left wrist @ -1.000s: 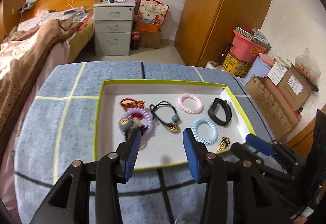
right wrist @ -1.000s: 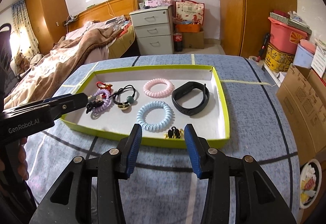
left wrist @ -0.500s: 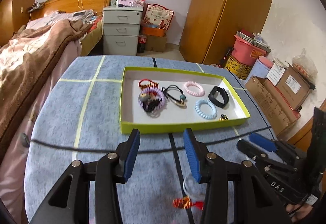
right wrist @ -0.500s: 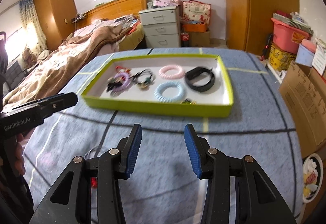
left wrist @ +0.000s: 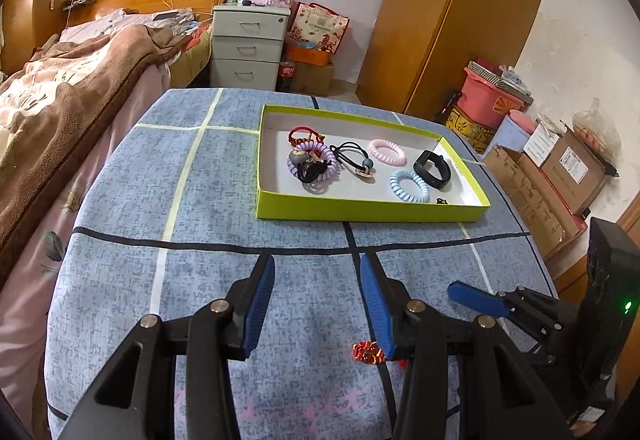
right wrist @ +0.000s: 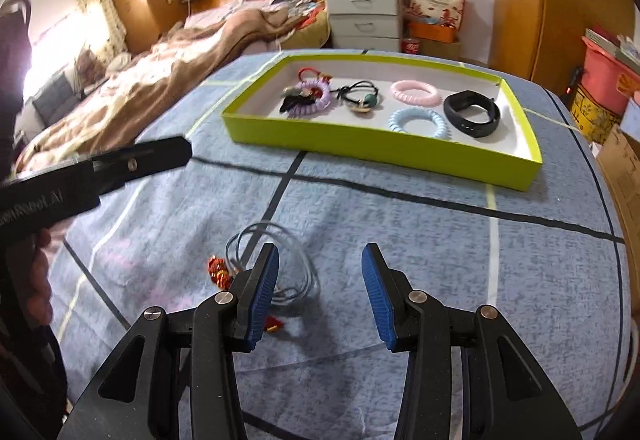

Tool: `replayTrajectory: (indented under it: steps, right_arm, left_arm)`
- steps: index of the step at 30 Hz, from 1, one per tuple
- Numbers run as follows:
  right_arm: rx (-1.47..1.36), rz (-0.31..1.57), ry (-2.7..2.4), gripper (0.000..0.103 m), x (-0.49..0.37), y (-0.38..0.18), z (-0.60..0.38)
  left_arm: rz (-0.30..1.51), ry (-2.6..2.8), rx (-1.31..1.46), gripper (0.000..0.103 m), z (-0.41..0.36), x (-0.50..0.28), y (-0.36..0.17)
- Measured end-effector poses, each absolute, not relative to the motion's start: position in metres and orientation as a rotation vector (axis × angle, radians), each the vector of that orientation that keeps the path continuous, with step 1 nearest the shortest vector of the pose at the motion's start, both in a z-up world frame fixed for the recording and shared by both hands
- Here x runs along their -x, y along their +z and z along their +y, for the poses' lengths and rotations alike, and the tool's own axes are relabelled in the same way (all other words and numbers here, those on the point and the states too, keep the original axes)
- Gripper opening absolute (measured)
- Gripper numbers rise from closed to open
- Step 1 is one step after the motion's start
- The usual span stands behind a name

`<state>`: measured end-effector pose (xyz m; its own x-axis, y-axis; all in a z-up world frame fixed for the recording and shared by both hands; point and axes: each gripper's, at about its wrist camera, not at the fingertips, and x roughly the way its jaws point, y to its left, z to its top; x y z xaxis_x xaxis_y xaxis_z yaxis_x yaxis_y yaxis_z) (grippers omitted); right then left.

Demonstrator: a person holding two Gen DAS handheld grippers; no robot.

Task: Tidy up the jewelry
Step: 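Move both tools back toward the gray cable and the red beaded bracelet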

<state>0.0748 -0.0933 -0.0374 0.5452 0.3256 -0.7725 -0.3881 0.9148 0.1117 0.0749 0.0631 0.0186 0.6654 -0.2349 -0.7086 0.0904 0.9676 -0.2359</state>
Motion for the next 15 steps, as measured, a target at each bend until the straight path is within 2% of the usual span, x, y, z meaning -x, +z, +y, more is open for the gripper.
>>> replayTrajectory:
  steps: [15]
  right_arm:
    - [0.129, 0.928, 0.237, 0.044, -0.078, -0.046, -0.118]
  left_arm:
    - [0.837, -0.193, 0.188, 0.047, 0.059, -0.064, 0.013]
